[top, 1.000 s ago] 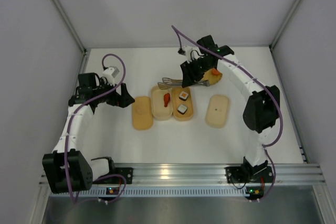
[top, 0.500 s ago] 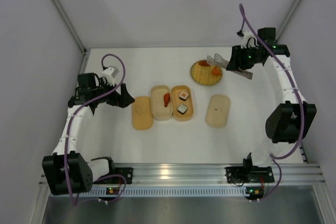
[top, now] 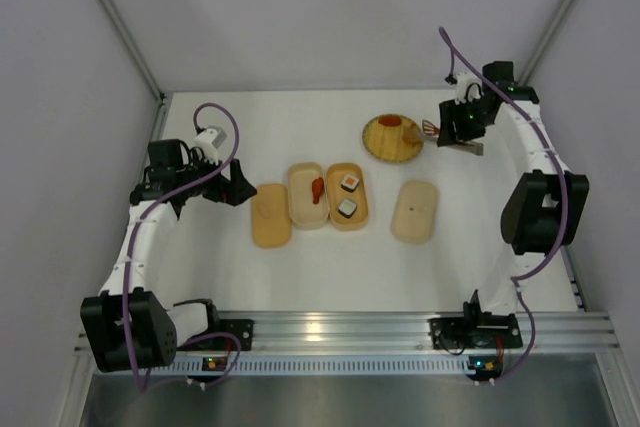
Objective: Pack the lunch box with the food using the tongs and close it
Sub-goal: Pick up the fake food from the plate.
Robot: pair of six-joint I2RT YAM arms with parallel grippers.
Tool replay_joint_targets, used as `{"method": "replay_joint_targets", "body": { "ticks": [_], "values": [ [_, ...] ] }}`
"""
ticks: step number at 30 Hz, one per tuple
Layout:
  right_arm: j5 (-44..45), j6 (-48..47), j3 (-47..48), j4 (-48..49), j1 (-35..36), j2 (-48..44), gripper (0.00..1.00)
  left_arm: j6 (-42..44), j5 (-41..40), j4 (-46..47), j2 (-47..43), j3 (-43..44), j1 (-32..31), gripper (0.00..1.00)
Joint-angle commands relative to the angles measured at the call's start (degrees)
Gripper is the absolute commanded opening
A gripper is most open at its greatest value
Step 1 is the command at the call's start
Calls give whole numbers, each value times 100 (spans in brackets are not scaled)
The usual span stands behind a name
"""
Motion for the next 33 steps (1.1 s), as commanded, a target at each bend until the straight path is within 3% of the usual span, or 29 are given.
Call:
{"method": "replay_joint_targets", "body": {
  "ticks": [1, 18, 33],
  "values": [
    [38, -269, 349, 121, -44, 69, 51, 10, 117, 306, -12, -48, 31, 98],
    [117, -604, 745, 50, 211, 439, 53, 10, 91, 359, 76, -48, 31, 98],
    [582, -279, 349, 349, 606, 448, 54, 19, 90, 394, 76, -65, 30, 98]
  ]
}}
